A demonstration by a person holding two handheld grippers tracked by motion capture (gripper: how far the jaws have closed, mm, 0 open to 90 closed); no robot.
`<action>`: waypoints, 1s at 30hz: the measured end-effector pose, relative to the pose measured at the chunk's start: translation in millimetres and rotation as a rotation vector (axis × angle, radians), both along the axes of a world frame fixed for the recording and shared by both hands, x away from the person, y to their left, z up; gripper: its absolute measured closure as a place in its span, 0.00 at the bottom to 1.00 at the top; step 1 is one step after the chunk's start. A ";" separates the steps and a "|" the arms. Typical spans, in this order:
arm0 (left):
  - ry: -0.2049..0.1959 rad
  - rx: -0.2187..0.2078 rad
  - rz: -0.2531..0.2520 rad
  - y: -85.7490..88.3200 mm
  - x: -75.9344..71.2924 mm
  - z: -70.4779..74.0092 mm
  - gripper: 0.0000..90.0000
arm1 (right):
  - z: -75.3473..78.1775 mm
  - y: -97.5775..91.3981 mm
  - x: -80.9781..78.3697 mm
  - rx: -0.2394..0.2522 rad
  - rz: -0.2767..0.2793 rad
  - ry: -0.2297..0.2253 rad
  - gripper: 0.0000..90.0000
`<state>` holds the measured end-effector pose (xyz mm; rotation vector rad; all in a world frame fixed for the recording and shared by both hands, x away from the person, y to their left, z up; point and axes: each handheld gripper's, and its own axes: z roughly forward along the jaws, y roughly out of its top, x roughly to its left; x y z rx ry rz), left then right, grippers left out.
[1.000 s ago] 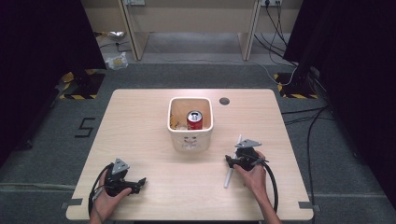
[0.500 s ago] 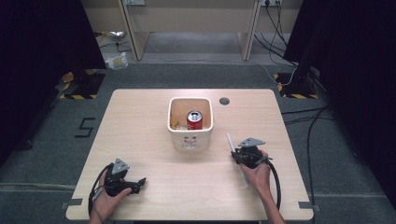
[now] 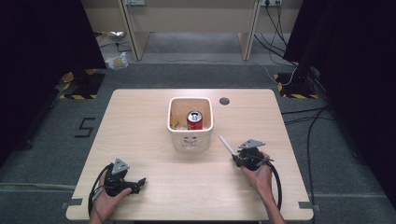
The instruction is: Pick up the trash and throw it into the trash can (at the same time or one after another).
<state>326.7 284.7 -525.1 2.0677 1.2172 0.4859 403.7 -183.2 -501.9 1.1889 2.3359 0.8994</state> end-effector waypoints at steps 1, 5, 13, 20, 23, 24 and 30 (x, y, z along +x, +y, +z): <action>-0.001 -0.001 0.001 -0.1 -0.1 -0.1 0.00 | 0.5 -0.3 -1.9 0.002 0.000 0.006 0.74; -0.002 -0.002 0.001 0.0 -0.2 -0.3 0.00 | -1.5 -3.9 -6.6 0.001 0.001 0.012 0.78; -0.002 -0.002 0.001 0.0 -0.2 -0.3 0.00 | -5.5 -13.4 -3.9 0.074 0.009 0.014 0.88; -0.002 -0.002 0.001 0.0 -0.2 -0.3 0.00 | 2.1 -18.8 -3.8 0.093 0.010 -0.024 0.89; -0.002 -0.002 0.001 0.0 -0.2 -0.2 0.00 | 13.1 -21.8 -3.1 0.107 0.008 -0.057 0.89; -0.002 -0.002 0.002 0.0 -0.2 -0.3 0.00 | 15.0 -22.4 -2.7 0.113 0.006 -0.066 0.89; -0.002 -0.002 0.001 0.0 -0.2 -0.3 0.00 | 31.2 -26.8 0.6 0.134 0.002 -0.108 0.89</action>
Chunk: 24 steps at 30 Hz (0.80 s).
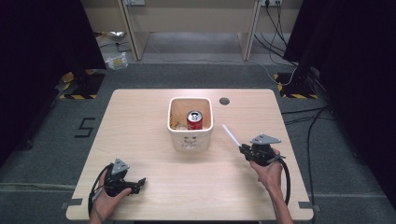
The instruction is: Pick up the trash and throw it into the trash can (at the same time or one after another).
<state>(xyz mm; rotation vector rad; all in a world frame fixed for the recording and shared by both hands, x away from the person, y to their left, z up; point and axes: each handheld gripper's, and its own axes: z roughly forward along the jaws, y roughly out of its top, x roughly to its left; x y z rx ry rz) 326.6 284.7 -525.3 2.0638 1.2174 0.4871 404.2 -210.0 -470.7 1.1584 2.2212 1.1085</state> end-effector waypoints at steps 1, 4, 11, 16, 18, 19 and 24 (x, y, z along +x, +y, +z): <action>0.000 0.000 0.000 0.0 0.0 0.0 0.00 | 6.2 -1.6 0.0 0.009 -0.007 -0.011 0.89; 0.000 0.000 0.000 0.0 0.0 0.0 0.00 | 15.8 -4.4 1.3 0.021 -0.010 -0.034 0.89; 0.000 0.000 0.001 0.0 0.0 0.0 0.00 | 44.0 -3.1 4.2 0.033 0.000 -0.085 0.89; 0.000 0.000 0.000 0.0 0.0 0.0 0.00 | 64.0 1.6 6.9 0.048 0.016 -0.119 0.89; 0.000 0.000 0.001 0.0 0.0 0.0 0.00 | 69.8 3.9 7.3 0.045 0.023 -0.128 0.89; 0.000 0.000 0.000 0.0 0.0 0.0 0.00 | 73.0 5.1 8.0 0.045 0.028 -0.136 0.89; 0.000 0.000 0.000 0.0 0.0 0.0 0.00 | 87.7 14.6 11.3 0.066 0.050 -0.159 0.89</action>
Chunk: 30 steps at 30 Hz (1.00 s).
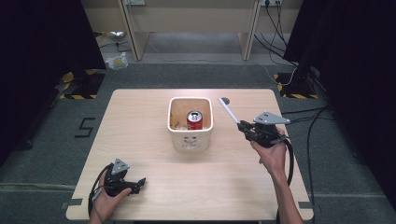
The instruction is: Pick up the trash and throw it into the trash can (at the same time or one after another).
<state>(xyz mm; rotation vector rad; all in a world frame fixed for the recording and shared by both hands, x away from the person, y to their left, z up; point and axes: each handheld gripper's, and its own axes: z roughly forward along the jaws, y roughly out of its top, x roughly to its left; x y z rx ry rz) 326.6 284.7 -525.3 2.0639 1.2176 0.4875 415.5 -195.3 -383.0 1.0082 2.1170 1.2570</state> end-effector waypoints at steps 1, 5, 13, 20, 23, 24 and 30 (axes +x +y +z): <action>0.000 0.000 0.000 0.0 0.0 0.0 0.00 | 2.5 2.8 0.8 0.002 0.006 -0.003 0.89; 0.000 0.000 0.000 0.0 0.0 0.0 0.00 | 11.6 17.0 4.3 0.012 0.034 -0.019 0.89; -0.001 0.000 0.000 0.0 0.0 -0.1 0.00 | 29.6 53.8 15.9 0.023 0.097 -0.042 0.89; -0.001 0.001 -0.001 0.1 0.1 -0.1 0.00 | 38.5 83.6 31.5 0.036 0.140 -0.025 0.89; -0.001 0.001 -0.001 0.1 0.1 0.0 0.00 | 40.1 96.5 36.6 0.029 0.158 -0.021 0.89; -0.001 0.001 -0.001 0.1 0.1 0.0 0.00 | 40.1 100.7 38.6 0.033 0.164 -0.019 0.89; 0.000 0.000 -0.001 0.1 0.1 0.0 0.00 | 38.7 123.1 49.3 0.034 0.191 -0.001 0.89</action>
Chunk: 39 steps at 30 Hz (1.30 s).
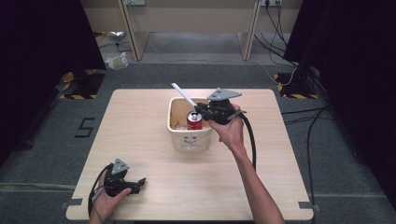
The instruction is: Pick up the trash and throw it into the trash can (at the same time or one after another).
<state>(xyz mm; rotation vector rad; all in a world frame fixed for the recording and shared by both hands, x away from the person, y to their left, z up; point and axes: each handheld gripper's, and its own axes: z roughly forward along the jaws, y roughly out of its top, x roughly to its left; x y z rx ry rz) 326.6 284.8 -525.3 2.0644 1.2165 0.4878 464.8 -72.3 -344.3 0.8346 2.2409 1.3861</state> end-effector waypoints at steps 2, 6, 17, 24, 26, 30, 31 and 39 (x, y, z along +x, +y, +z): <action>0.001 0.000 0.000 0.0 0.0 0.1 0.00 | -0.1 4.1 4.5 0.007 0.005 0.004 0.89; 0.003 0.003 -0.001 0.1 -0.1 0.3 0.00 | -0.5 11.7 16.9 0.007 -0.010 0.018 0.89; 0.003 0.003 -0.003 0.2 -0.1 0.2 0.00 | -1.9 19.8 46.5 0.032 -0.055 0.037 0.89; 0.004 0.001 -0.003 0.2 -0.1 0.2 0.00 | -7.5 21.5 59.3 0.042 -0.069 0.045 0.89; 0.004 0.002 -0.003 0.2 -0.1 0.2 0.00 | -9.4 22.6 63.1 0.052 -0.074 0.053 0.89; 0.004 0.001 -0.003 0.2 -0.1 0.3 0.00 | -14.6 24.9 68.6 0.053 -0.082 0.064 0.88; 0.004 0.002 -0.003 0.2 -0.1 0.3 0.00 | -16.1 25.1 70.0 0.053 -0.087 0.070 0.88; 0.003 0.003 -0.003 0.3 -0.1 0.3 0.00 | -22.5 25.2 79.7 0.068 -0.101 0.098 0.88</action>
